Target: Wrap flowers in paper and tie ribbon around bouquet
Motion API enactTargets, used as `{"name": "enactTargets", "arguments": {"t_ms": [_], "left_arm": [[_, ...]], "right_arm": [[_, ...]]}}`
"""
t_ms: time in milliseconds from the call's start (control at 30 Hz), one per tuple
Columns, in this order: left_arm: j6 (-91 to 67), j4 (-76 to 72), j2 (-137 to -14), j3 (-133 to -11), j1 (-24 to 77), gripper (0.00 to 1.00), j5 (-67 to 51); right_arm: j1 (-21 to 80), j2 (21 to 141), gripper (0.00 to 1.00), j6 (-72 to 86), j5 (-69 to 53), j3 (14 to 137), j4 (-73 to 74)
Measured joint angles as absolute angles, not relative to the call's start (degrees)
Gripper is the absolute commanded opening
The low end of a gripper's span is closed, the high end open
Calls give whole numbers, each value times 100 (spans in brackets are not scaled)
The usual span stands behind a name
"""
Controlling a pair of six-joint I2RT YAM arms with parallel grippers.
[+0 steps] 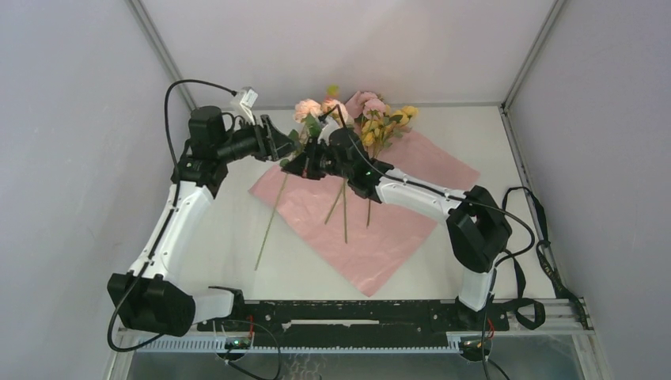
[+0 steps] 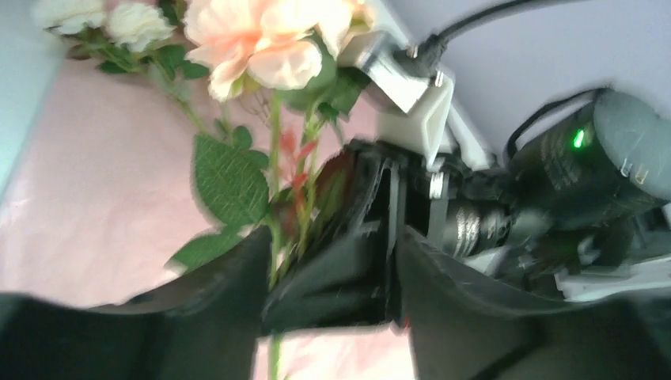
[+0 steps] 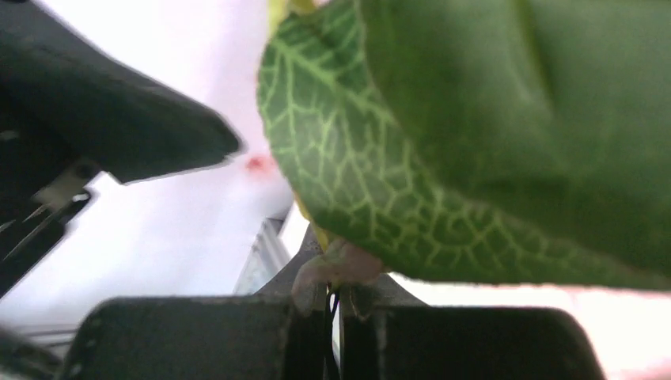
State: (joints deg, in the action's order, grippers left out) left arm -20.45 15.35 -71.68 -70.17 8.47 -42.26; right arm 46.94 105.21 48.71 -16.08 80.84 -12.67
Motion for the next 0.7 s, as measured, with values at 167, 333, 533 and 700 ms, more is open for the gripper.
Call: {"name": "enactTargets", "arguments": {"t_ms": [167, 333, 533, 700], "left_arm": [[-1103, 2600, -6991, -7030, 832, 100, -3201], [-718, 3162, -6932, -6882, 401, 100, -2025], [-456, 3498, -6938, -6272, 207, 99, -1699], [-279, 3570, -7087, -5865, 220, 83, -1772]], "right_arm": [[4110, 10549, 0, 3791, -1304, 8503, 915], [3326, 11358, 13, 2692, -622, 10064, 2768], [2836, 12964, 60, 1793, -198, 12127, 4136], [2635, 13649, 74, 1260, -145, 13056, 4676]]}}
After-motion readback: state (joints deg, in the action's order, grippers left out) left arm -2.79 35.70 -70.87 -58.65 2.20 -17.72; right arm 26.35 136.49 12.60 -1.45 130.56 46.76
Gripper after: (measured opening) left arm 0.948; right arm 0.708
